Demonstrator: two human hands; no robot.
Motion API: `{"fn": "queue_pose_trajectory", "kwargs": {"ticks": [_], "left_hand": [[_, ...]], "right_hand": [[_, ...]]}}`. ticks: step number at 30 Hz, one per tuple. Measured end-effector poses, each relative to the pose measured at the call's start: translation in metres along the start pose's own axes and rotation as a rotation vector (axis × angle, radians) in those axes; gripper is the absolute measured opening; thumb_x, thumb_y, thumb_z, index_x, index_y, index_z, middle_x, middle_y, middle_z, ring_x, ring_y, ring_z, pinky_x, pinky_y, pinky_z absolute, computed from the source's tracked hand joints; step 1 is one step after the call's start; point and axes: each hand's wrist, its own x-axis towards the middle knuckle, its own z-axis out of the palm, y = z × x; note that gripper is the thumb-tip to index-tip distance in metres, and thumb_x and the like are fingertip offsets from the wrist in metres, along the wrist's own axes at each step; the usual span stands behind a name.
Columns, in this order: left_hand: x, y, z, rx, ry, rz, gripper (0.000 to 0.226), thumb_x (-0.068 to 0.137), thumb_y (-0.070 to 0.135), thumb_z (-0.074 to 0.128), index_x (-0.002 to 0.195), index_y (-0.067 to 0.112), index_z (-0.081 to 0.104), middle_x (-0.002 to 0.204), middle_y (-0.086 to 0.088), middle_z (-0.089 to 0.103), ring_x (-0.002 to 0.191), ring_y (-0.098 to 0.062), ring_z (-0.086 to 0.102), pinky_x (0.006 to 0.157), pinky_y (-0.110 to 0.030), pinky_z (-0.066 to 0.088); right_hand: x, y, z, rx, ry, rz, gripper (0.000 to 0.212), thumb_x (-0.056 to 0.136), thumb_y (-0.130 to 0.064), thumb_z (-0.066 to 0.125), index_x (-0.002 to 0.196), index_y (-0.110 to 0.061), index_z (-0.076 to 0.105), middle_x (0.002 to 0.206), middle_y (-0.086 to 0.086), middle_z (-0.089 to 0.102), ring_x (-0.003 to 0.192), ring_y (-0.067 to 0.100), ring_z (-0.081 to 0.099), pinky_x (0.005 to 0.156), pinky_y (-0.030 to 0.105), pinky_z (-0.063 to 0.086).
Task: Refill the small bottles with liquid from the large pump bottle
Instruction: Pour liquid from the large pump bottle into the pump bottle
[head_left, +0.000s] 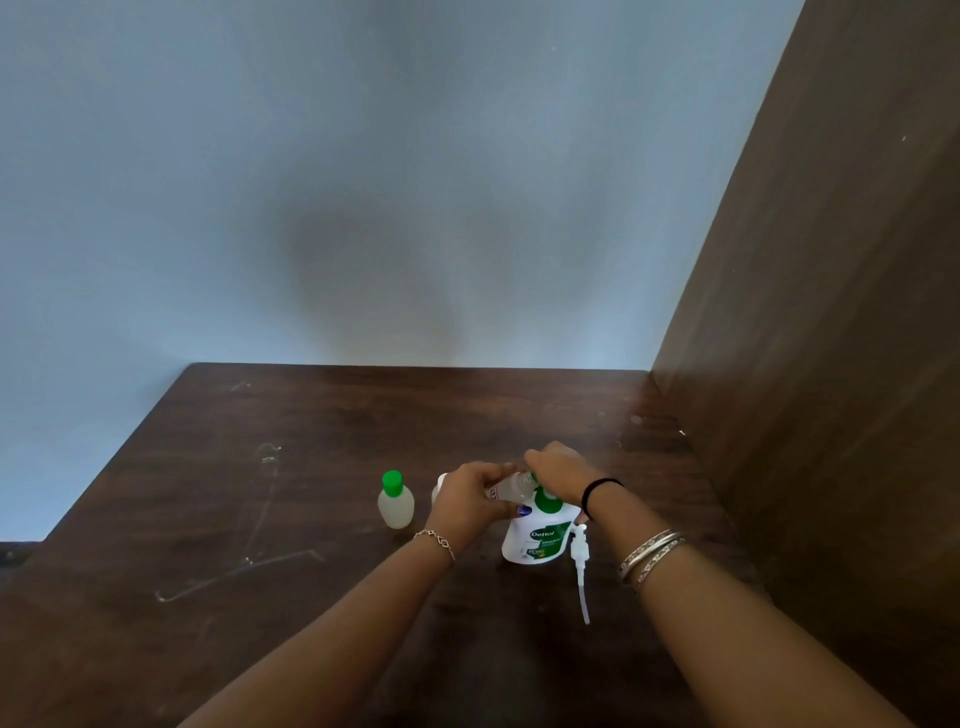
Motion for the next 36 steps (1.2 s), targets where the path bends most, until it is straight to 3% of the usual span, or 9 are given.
{"fn": "queue_pose_trajectory", "kwargs": {"ticks": [3,8,12,15,21,25,28,34,36], "left_hand": [[-0.0016,-0.0023,0.0007,0.016,-0.003,-0.001,0.059,0.070,0.013,0.076,0.124,0.008,0.055,0.125,-0.007,0.059,0.113,-0.015,0.055,0.077,-0.004,0.031],[-0.0013,-0.0003,-0.0003,0.009,-0.002,0.018,0.055,0.069,0.013,0.077,0.121,0.010,0.058,0.118,-0.008,0.064,0.100,-0.009,0.055,0.069,-0.002,0.034],[0.0002,-0.0014,-0.0001,0.039,-0.009,0.007,0.059,0.068,0.017,0.078,0.123,0.013,0.056,0.123,-0.005,0.060,0.111,-0.014,0.056,0.076,-0.004,0.032],[-0.0002,-0.0039,0.0009,0.052,-0.002,0.005,0.059,0.069,0.018,0.077,0.124,0.012,0.056,0.125,-0.005,0.059,0.113,-0.014,0.055,0.077,-0.002,0.030],[-0.0001,-0.0001,0.0001,0.044,0.004,0.024,0.055,0.070,0.014,0.076,0.121,0.011,0.058,0.120,-0.007,0.063,0.109,-0.015,0.057,0.073,-0.005,0.031],[0.0005,-0.0022,0.0007,0.049,0.002,0.008,0.058,0.069,0.016,0.077,0.123,0.010,0.056,0.124,-0.008,0.060,0.113,-0.016,0.055,0.076,-0.003,0.029],[0.0000,-0.0040,0.0012,0.043,0.002,-0.002,0.059,0.069,0.016,0.077,0.124,0.010,0.055,0.125,-0.007,0.060,0.113,-0.015,0.055,0.077,-0.002,0.029],[0.0005,0.0000,0.0004,0.015,0.002,0.006,0.057,0.068,0.013,0.077,0.122,0.009,0.057,0.123,-0.007,0.061,0.111,-0.015,0.056,0.076,-0.004,0.032],[0.0006,-0.0003,0.0002,0.023,-0.001,0.004,0.059,0.068,0.015,0.078,0.123,0.011,0.056,0.124,-0.007,0.060,0.113,-0.015,0.055,0.081,-0.008,0.034]], "right_hand": [[-0.0012,-0.0007,0.0032,-0.014,0.043,0.004,0.030,0.090,-0.026,0.040,0.063,-0.015,0.043,0.074,0.007,0.048,0.079,0.025,0.048,0.068,0.031,0.036],[-0.0008,0.0011,-0.0004,0.009,-0.034,0.005,0.027,0.093,-0.032,0.034,0.084,-0.013,0.049,0.089,0.009,0.052,0.078,0.020,0.047,0.072,0.032,0.038],[-0.0007,0.0011,0.0027,0.003,0.037,-0.005,0.032,0.091,-0.031,0.038,0.063,-0.015,0.042,0.075,0.007,0.048,0.077,0.024,0.046,0.070,0.032,0.036],[-0.0005,0.0012,0.0064,-0.012,0.114,-0.011,0.035,0.090,-0.027,0.041,0.057,-0.015,0.039,0.080,0.012,0.050,0.078,0.026,0.046,0.070,0.032,0.036],[0.0007,0.0020,-0.0004,-0.011,-0.025,-0.022,0.031,0.091,-0.034,0.037,0.065,-0.020,0.044,0.084,0.008,0.052,0.083,0.025,0.049,0.074,0.034,0.038],[0.0018,0.0014,0.0035,0.010,0.060,-0.020,0.036,0.091,-0.026,0.040,0.057,-0.014,0.041,0.065,0.005,0.045,0.076,0.026,0.046,0.067,0.031,0.035],[0.0006,0.0007,0.0070,-0.001,0.101,-0.017,0.037,0.090,-0.026,0.041,0.056,-0.015,0.039,0.065,0.005,0.044,0.076,0.026,0.045,0.068,0.031,0.034],[0.0019,0.0013,0.0004,0.002,-0.023,-0.005,0.031,0.092,-0.034,0.036,0.065,-0.019,0.043,0.078,0.005,0.049,0.081,0.024,0.048,0.074,0.035,0.038],[0.0033,0.0012,0.0015,-0.017,-0.002,-0.008,0.033,0.091,-0.030,0.037,0.062,-0.018,0.042,0.072,0.004,0.046,0.080,0.024,0.047,0.073,0.036,0.039]]}}
